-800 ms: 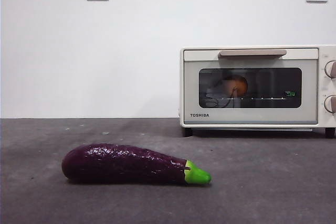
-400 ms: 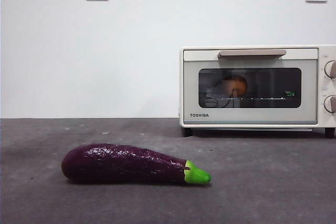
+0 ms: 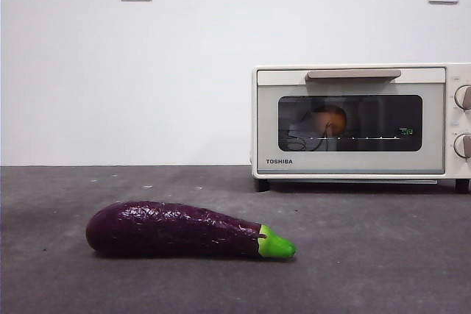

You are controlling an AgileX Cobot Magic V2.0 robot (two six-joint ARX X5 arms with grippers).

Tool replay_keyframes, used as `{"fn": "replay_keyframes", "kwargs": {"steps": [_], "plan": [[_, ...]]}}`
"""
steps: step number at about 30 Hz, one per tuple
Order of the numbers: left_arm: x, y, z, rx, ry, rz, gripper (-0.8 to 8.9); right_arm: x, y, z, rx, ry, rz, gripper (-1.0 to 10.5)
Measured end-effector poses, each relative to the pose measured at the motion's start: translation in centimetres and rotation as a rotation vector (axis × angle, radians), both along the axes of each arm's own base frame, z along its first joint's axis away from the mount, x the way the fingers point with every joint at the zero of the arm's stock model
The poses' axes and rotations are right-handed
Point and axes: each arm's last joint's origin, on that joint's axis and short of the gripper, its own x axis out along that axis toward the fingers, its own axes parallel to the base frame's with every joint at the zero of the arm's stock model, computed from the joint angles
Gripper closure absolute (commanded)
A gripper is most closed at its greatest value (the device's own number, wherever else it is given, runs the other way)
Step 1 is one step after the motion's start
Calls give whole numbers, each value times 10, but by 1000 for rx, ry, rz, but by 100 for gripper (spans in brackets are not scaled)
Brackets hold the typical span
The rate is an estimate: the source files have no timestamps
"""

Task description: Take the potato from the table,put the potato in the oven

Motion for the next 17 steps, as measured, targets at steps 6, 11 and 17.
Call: {"fn": "replay_keyframes", "kwargs": {"steps": [6, 11, 17], "plan": [[10, 4, -55, -102, 132, 52, 817, 0, 0, 0, 0, 0, 0, 946], [12, 8, -86, -152, 126, 95, 817, 0, 0, 0, 0, 0, 0, 946], [10, 13, -122, -168, 118, 147, 817, 0, 0, 0, 0, 0, 0, 946]]}}
